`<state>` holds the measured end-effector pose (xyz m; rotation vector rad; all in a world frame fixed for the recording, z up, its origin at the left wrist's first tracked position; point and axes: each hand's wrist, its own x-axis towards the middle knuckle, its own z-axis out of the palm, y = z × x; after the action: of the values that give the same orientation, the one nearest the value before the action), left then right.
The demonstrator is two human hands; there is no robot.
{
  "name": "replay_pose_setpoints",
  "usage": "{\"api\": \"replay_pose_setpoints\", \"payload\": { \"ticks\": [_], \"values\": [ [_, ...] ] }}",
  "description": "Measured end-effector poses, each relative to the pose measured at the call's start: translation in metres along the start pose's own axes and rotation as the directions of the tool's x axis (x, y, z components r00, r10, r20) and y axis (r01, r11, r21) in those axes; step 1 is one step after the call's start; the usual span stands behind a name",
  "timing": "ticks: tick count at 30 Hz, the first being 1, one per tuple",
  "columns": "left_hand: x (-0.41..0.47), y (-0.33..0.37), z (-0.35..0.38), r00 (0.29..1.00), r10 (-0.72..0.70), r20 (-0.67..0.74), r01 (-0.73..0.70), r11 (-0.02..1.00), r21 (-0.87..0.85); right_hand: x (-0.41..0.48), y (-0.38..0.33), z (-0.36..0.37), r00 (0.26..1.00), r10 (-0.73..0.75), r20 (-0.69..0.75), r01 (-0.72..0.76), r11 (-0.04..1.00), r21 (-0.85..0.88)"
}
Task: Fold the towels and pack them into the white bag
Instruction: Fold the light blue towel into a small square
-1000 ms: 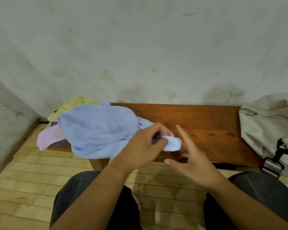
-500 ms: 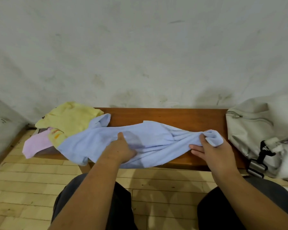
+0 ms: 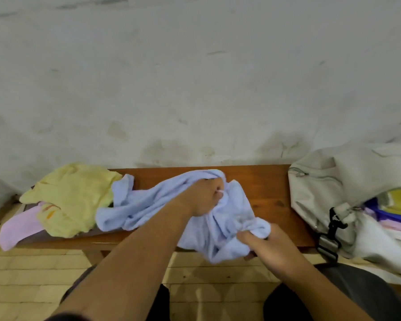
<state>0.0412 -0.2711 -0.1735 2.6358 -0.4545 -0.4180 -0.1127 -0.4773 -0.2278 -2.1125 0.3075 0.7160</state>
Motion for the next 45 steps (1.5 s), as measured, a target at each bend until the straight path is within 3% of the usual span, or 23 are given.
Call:
{"api": "replay_pose_setpoints", "payload": {
  "ticks": [1, 2, 3, 5, 7, 9, 12, 14, 17, 20, 22, 24, 26, 29, 31, 32, 35, 41, 45],
  "values": [
    [0.006, 0.007, 0.01, 0.997, 0.063, 0.036, -0.062, 0.998, -0.024, -0.006, -0.018, -0.009, 0.953, -0.24, 0.183, 0.207, 0.961, 0.182],
    [0.011, 0.013, 0.016, 0.992, 0.126, 0.029, -0.125, 0.992, -0.035, -0.015, -0.034, -0.013, 0.939, -0.341, 0.041, 0.324, 0.919, 0.225],
    [0.011, 0.017, 0.019, 0.985, 0.171, -0.011, -0.171, 0.985, -0.032, -0.018, -0.04, -0.016, 0.906, -0.419, 0.065, 0.392, 0.885, 0.251],
    [0.0, 0.013, 0.019, 0.967, 0.23, -0.11, -0.234, 0.972, -0.026, -0.011, -0.046, -0.016, 0.899, -0.437, 0.032, 0.413, 0.869, 0.274],
    [-0.019, -0.008, 0.018, 0.977, 0.094, -0.193, -0.111, 0.991, -0.078, -0.008, -0.047, -0.014, 0.92, -0.392, 0.012, 0.376, 0.89, 0.257],
    [-0.04, -0.033, 0.019, 0.956, -0.146, -0.254, 0.145, 0.989, -0.024, -0.005, -0.046, -0.011, 0.918, -0.393, 0.044, 0.369, 0.892, 0.261],
    [-0.063, -0.052, 0.025, 0.889, -0.444, -0.113, 0.455, 0.884, 0.11, -0.011, -0.052, -0.007, 0.893, -0.448, 0.052, 0.424, 0.873, 0.239],
    [-0.063, -0.053, 0.026, 0.877, -0.478, -0.056, 0.481, 0.869, 0.114, -0.013, -0.057, -0.004, 0.887, -0.462, 0.025, 0.442, 0.861, 0.251],
    [-0.034, -0.056, 0.022, 0.916, -0.393, -0.087, 0.399, 0.915, 0.068, -0.012, -0.061, -0.001, 0.885, -0.465, -0.026, 0.448, 0.834, 0.322],
    [0.003, -0.056, 0.002, 0.978, -0.132, -0.16, 0.176, 0.936, 0.304, -0.009, -0.06, 0.002, 0.892, -0.451, 0.017, 0.423, 0.847, 0.322],
    [0.02, -0.044, -0.011, 0.969, -0.02, -0.245, 0.12, 0.909, 0.399, -0.011, -0.061, 0.004, 0.872, -0.481, 0.091, 0.43, 0.841, 0.328],
    [0.023, -0.023, -0.018, 0.954, -0.062, -0.293, 0.141, 0.956, 0.258, -0.01, -0.06, 0.006, 0.878, -0.471, 0.08, 0.43, 0.852, 0.298],
    [0.007, 0.0, -0.024, 0.961, -0.114, -0.253, 0.114, 0.993, -0.015, -0.009, -0.064, 0.006, 0.912, -0.41, -0.031, 0.4, 0.868, 0.296],
    [-0.05, 0.028, -0.031, 0.98, -0.103, -0.169, 0.038, 0.936, -0.351, -0.006, -0.075, 0.002, 0.957, -0.265, -0.118, 0.286, 0.796, 0.534],
    [-0.096, 0.038, -0.028, 0.997, 0.013, -0.075, -0.041, 0.924, -0.38, -0.007, -0.082, -0.005, 0.96, -0.254, -0.115, 0.264, 0.696, 0.668],
    [-0.114, 0.039, -0.022, 0.996, 0.07, -0.054, -0.083, 0.949, -0.304, -0.008, -0.085, -0.007, 0.951, -0.293, -0.097, 0.277, 0.67, 0.689],
    [-0.133, 0.024, 0.009, 0.972, 0.178, -0.152, -0.185, 0.982, -0.035, -0.017, -0.09, 0.002, 0.911, -0.412, 0.0, 0.332, 0.733, 0.593],
    [-0.141, -0.004, 0.016, 0.965, 0.192, -0.178, -0.228, 0.95, -0.211, -0.034, -0.092, 0.021, 0.865, -0.494, 0.088, 0.455, 0.846, 0.279],
    [-0.15, -0.02, 0.017, 0.97, 0.14, -0.196, -0.169, 0.976, -0.138, -0.033, -0.085, 0.013, 0.838, -0.545, -0.029, 0.541, 0.824, 0.171]
  ]
}}
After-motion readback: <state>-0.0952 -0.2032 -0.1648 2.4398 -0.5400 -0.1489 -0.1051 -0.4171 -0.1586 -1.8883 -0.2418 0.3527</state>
